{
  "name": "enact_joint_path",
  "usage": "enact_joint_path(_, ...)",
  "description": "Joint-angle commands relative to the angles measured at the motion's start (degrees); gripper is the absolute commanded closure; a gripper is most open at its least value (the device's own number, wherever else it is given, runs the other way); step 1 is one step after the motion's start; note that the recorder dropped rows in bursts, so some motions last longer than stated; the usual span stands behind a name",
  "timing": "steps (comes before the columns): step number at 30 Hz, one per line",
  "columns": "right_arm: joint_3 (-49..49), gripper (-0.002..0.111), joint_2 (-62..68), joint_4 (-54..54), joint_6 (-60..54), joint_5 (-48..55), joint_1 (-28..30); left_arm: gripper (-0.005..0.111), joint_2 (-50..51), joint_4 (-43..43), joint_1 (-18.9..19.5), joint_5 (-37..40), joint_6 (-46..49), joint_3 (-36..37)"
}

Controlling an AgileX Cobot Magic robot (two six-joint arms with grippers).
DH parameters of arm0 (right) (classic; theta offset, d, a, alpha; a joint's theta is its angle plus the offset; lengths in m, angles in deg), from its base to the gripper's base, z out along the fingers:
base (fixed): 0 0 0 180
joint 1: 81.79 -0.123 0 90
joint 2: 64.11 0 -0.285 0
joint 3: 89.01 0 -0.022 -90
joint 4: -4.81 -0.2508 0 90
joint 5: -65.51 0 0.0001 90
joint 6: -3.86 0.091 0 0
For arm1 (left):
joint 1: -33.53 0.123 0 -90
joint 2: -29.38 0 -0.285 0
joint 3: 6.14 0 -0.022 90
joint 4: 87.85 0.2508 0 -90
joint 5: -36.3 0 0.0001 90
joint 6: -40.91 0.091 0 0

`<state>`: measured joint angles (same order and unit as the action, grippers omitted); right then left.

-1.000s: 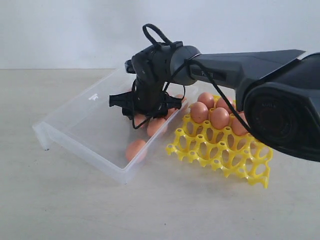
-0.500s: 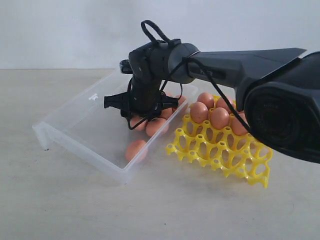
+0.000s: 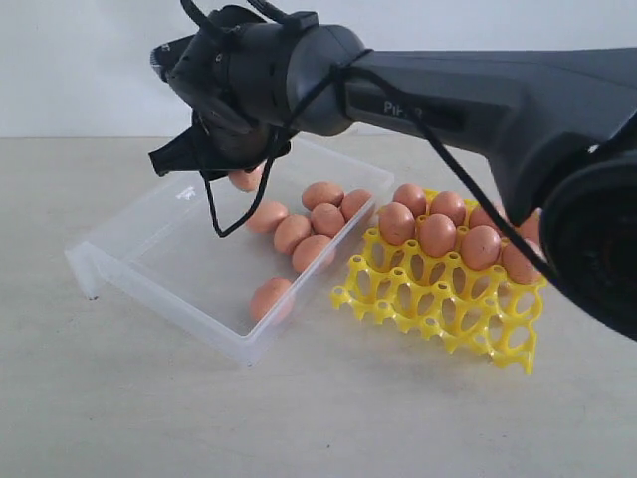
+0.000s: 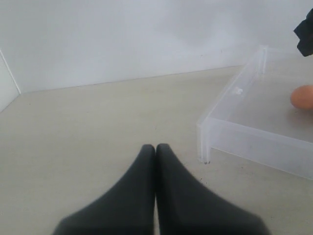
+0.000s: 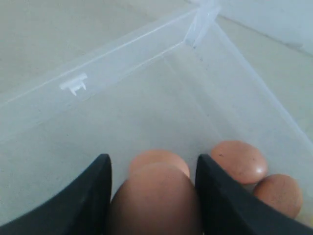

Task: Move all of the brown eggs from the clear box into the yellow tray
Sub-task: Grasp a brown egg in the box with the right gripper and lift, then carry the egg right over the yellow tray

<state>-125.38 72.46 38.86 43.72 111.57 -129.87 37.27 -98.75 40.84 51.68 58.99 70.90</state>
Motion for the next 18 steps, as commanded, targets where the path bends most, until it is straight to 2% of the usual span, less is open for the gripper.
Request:
enact_joint_path(1, 8.9, 0.109, -7.8, 6.8, 3.4, -9.3, -2.1, 0.111, -0.1, -0.2, 0.1, -0.4, -0.5, 0.2)
enact_joint_path(6, 29.1, 0.109, -19.6, 12.4, 6.1, -26.6, -2.1, 0.111, -0.1, -0.2, 0.1, -0.4, -0.5, 0.2)
enact_joint_path(10, 47.4, 0.109, -32.6, 14.5, 6.1, -38.3, 0.1, 0.111, -0.1, -0.2, 0.1, -0.4, -0.5, 0.2)
enact_joint_path(13, 58.0, 0.109, -41.5, 14.3, 6.5, -43.8, 4.9, 0.111, -0.1, -0.2, 0.1, -0.4, -0.5, 0.2)
enact_joint_path(18, 67.7, 0.109, -50.2, 12.2, 11.3, -49.0, 15.3, 0.111, -0.1, -0.2, 0.1, -0.4, -0.5, 0.2)
